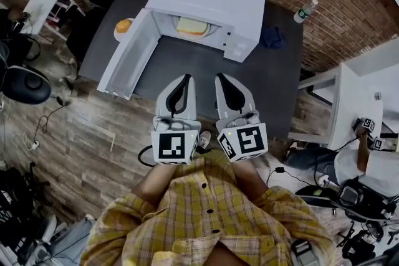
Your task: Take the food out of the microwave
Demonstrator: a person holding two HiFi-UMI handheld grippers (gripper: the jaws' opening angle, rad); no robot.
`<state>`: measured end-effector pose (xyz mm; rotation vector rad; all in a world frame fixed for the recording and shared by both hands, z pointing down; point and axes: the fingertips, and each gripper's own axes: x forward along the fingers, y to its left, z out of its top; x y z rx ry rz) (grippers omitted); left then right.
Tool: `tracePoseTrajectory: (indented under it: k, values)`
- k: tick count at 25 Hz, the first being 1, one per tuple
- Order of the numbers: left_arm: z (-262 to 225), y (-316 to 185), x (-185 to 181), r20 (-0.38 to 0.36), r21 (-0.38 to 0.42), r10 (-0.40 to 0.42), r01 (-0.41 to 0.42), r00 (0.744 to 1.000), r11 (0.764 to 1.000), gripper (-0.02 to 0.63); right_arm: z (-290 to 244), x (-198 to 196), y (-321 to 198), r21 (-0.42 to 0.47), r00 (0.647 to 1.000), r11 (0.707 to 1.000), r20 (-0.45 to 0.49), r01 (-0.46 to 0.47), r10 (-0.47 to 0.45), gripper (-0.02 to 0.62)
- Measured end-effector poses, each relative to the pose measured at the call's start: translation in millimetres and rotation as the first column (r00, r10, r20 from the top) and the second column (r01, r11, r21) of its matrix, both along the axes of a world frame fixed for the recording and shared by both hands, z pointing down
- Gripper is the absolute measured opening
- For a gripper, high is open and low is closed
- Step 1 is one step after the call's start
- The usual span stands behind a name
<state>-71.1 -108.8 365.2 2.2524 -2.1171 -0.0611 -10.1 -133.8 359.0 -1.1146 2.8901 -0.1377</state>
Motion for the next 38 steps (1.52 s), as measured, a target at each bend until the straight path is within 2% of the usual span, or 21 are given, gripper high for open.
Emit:
tracePoseTrajectory:
  k: [5,14,26,31,35,38]
  values:
    - [10.3,-17.0,2.8,-0.042,-0.051,0.016,-0.018,0.999,0.999,0.000,5.7,4.1,-11.2,-0.008,1.000,1.000,-0.002,0.001,-0.001,0.003]
    - [23.1,-45.1,-6.7,-0.044,-0.082,0.036,-0.040,0.998,0.996,0.000,12.4,-0.9,-34.8,-0.019,0.999,0.999,-0.023,-0.044,0.043,0.003]
    - [44.2,-96.6,-27.0,-0.078,-0.164,0.133,-0.144,0.988,0.976,0.000,25.3,-20.7,-67.8,-0.051,0.990,0.990,-0.047,-0.134,0.132,0.003]
    - [61.8,-110.6,-36.5,-0.120,-0.193,0.165,-0.186,0.979,0.963,0.000,30.6,-29.7,-71.6,-0.056,0.987,0.987,-0.063,-0.152,0.148,0.003]
    - [79.7,-123.5,-45.4,-0.179,-0.225,0.155,-0.194,0.972,0.955,0.000,32.8,-29.7,-74.0,-0.066,0.984,0.984,-0.064,-0.168,0.164,0.003]
    - [90.5,-130.0,-50.3,-0.195,-0.244,0.147,-0.193,0.970,0.950,0.000,34.1,-27.3,-75.2,-0.074,0.982,0.980,-0.054,-0.185,0.181,0.003]
